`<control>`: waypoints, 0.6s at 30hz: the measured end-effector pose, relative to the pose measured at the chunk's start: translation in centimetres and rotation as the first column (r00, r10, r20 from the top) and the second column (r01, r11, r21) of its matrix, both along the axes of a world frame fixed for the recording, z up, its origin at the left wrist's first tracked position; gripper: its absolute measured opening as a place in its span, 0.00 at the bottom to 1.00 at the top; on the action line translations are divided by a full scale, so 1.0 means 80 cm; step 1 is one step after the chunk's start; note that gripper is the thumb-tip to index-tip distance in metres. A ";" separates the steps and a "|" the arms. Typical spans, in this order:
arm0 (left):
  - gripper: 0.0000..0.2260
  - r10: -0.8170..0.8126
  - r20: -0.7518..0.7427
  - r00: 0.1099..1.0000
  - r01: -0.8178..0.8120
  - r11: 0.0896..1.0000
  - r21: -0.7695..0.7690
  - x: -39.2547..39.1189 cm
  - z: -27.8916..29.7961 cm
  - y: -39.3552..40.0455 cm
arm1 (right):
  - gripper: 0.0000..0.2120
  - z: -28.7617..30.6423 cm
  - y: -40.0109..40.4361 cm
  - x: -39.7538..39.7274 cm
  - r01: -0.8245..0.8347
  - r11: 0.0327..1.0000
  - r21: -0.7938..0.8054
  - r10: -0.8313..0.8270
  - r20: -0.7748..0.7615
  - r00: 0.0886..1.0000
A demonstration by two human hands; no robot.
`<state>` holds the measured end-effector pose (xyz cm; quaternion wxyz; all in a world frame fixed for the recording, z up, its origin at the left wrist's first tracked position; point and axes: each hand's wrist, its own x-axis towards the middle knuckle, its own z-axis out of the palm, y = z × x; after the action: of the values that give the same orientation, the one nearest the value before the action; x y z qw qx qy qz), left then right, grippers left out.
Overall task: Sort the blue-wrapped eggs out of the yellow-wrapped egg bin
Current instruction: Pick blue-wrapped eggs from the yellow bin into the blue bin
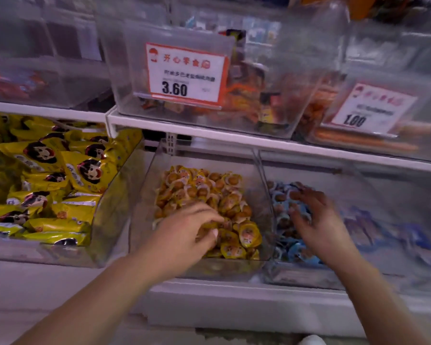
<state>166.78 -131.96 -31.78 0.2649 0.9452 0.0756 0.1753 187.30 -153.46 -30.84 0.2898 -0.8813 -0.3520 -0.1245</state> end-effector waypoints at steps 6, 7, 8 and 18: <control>0.42 -0.062 -0.426 0.902 0.120 0.987 0.111 0.090 -0.007 -0.025 | 0.16 -0.022 0.021 -0.035 -0.146 0.947 0.286 0.212 -0.214 0.954; 0.48 -0.043 -0.481 0.876 0.128 0.981 0.145 0.105 -0.008 -0.027 | 0.18 -0.025 0.028 -0.039 -0.151 0.946 0.286 0.231 -0.269 0.935; 0.52 -0.015 -0.541 0.841 0.132 0.975 0.177 0.118 -0.010 -0.028 | 0.18 -0.027 0.033 -0.041 -0.143 0.949 0.280 0.232 -0.318 0.919; 0.37 0.073 -0.402 0.913 0.134 0.876 0.463 0.136 -0.025 0.064 | 0.19 -0.032 0.039 -0.032 -0.118 0.948 0.296 0.249 -0.458 0.853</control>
<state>177.67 -126.85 -33.79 0.0030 0.9976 0.0678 -0.0163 184.73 -150.32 -33.41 0.4918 -0.8007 -0.3310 0.0864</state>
